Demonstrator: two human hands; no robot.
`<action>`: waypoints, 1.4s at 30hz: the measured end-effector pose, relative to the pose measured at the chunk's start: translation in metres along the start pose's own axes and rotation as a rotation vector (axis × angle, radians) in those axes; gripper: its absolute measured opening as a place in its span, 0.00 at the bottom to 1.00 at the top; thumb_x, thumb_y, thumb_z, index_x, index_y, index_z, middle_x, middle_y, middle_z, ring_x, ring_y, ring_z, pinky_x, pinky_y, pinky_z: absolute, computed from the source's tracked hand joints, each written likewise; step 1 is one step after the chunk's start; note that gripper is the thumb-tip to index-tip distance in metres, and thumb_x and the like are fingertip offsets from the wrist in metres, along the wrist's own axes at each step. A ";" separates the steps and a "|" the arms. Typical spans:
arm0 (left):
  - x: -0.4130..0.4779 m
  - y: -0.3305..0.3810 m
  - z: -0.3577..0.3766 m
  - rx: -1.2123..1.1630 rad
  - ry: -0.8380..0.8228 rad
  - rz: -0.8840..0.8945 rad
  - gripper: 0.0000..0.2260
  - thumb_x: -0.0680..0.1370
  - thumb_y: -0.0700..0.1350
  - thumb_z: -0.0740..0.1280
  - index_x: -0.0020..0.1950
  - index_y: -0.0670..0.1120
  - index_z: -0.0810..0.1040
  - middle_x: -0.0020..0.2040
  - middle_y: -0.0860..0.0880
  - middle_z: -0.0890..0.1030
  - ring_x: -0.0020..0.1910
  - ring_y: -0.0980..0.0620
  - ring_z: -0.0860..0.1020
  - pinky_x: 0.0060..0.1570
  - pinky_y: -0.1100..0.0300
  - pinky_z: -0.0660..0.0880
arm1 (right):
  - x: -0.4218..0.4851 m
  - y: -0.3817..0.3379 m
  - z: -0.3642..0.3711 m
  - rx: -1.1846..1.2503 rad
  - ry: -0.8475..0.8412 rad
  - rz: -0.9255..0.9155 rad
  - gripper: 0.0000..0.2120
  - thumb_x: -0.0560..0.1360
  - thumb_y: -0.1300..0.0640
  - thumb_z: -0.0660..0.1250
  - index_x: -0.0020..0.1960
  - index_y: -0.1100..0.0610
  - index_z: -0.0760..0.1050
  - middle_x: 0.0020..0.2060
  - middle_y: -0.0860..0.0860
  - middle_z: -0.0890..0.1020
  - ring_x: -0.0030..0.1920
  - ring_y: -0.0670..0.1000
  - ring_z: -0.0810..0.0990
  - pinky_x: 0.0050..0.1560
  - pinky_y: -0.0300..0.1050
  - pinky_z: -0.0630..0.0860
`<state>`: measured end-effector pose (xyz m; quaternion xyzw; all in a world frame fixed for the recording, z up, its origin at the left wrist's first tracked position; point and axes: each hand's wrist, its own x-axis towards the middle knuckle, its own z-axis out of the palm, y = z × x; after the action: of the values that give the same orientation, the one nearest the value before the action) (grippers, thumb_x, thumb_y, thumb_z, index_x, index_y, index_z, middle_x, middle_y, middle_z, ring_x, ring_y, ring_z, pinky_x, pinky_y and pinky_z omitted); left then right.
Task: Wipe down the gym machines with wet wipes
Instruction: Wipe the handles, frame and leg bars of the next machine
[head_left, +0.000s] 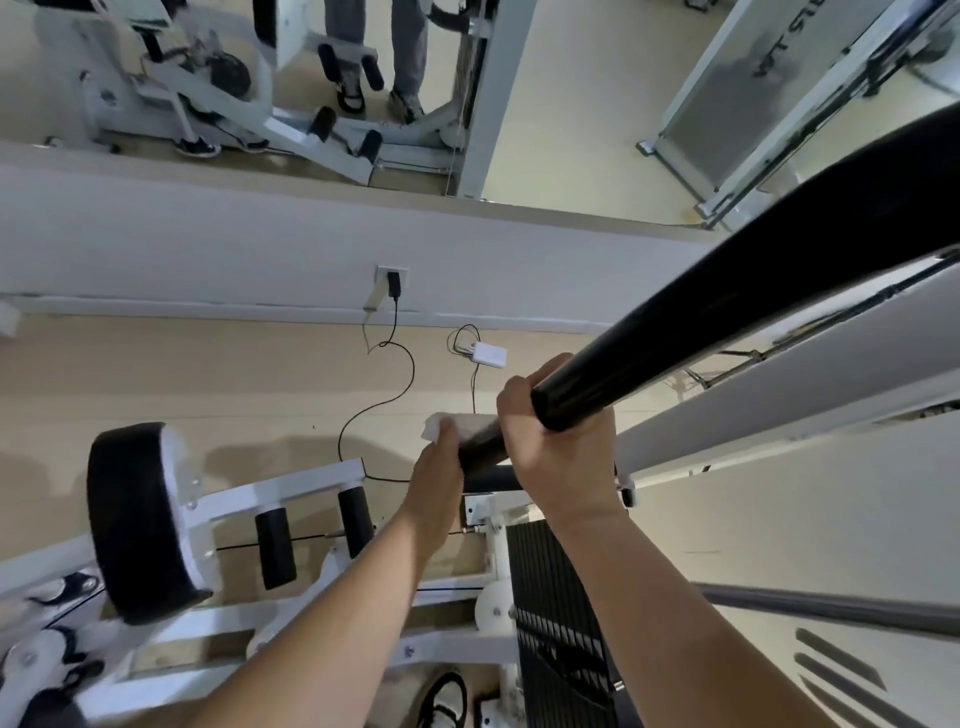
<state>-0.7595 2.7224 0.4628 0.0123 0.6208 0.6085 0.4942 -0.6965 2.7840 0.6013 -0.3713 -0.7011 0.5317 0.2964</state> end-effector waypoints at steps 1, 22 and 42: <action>-0.002 0.008 0.005 0.005 -0.015 0.028 0.26 0.83 0.66 0.51 0.49 0.53 0.84 0.49 0.44 0.87 0.55 0.45 0.83 0.59 0.49 0.77 | 0.000 0.000 0.002 0.006 0.011 0.003 0.19 0.76 0.69 0.68 0.31 0.58 0.66 0.24 0.48 0.68 0.27 0.45 0.70 0.32 0.37 0.70; -0.013 -0.016 0.005 0.034 0.042 0.232 0.24 0.88 0.54 0.50 0.49 0.40 0.79 0.38 0.59 0.84 0.40 0.66 0.80 0.46 0.72 0.73 | 0.004 0.009 0.008 0.034 0.024 -0.110 0.23 0.75 0.68 0.68 0.28 0.47 0.71 0.22 0.44 0.70 0.25 0.40 0.71 0.31 0.31 0.69; 0.031 -0.024 -0.020 0.094 -0.002 -0.124 0.24 0.83 0.64 0.53 0.51 0.47 0.79 0.51 0.44 0.83 0.56 0.48 0.78 0.64 0.53 0.68 | 0.001 0.008 0.009 0.049 0.038 -0.076 0.23 0.76 0.68 0.69 0.30 0.50 0.66 0.22 0.43 0.69 0.25 0.40 0.71 0.32 0.29 0.71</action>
<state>-0.7740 2.7204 0.4212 -0.0025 0.6477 0.5472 0.5301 -0.7024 2.7816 0.5915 -0.3472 -0.6955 0.5301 0.3387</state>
